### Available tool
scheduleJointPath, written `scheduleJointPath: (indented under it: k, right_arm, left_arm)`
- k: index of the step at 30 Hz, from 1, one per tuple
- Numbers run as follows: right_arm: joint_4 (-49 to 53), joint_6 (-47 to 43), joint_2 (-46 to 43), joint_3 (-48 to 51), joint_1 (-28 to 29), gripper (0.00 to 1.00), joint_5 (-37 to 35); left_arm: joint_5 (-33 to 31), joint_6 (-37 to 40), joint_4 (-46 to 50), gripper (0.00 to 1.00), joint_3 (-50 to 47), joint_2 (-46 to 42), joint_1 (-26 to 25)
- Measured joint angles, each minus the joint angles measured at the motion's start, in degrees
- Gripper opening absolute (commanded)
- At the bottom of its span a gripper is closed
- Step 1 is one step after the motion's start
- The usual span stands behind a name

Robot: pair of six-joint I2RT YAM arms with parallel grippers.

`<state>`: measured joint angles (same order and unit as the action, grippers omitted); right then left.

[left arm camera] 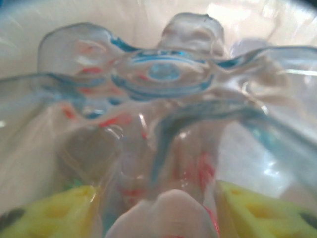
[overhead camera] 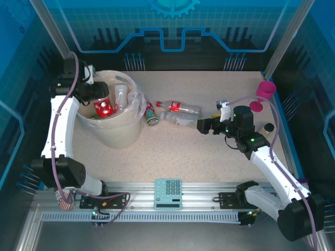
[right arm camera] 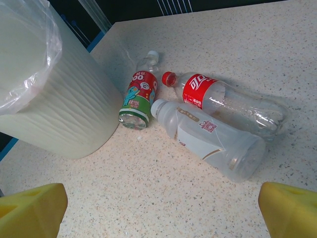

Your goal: Put the plastic bottles in the bin

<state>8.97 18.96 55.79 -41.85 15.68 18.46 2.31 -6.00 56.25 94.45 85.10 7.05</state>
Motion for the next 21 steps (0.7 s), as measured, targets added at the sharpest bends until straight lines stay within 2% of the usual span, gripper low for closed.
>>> scheduleJointPath:
  k: [3, 6, 8, 10, 11, 21]
  right_arm:
    - [0.0, -0.2, -0.02, 0.42, 0.0, 1.0, -0.02]
    - [0.02, -0.39, -0.04, 0.79, 0.0, 1.0, -0.02]
    - [0.0, -0.46, -0.04, 0.87, 0.0, 1.0, -0.02]
    - [-0.02, -0.44, -0.07, 1.05, 0.0, 1.0, -0.02]
    - [0.0, -0.44, -0.04, 1.07, 0.0, 1.0, -0.02]
    - [0.02, -0.63, 0.28, 1.11, 0.0, 1.0, -0.46]
  left_arm:
    - [-0.17, -0.02, -1.68, 0.52, -2.51, 0.13, -0.33]
    - [-0.2, -0.07, -2.54, 0.62, -3.19, 0.26, -0.33]
    - [-0.22, -0.17, -2.69, 0.76, -3.26, 0.26, -0.37]
    - [-0.22, -0.26, -3.23, 0.96, -3.72, 0.26, -0.37]
    - [-0.2, -0.22, -3.21, 0.99, -4.07, 0.37, -0.39]
    - [-1.01, -0.17, -3.76, 0.99, -5.05, 0.96, -0.48]
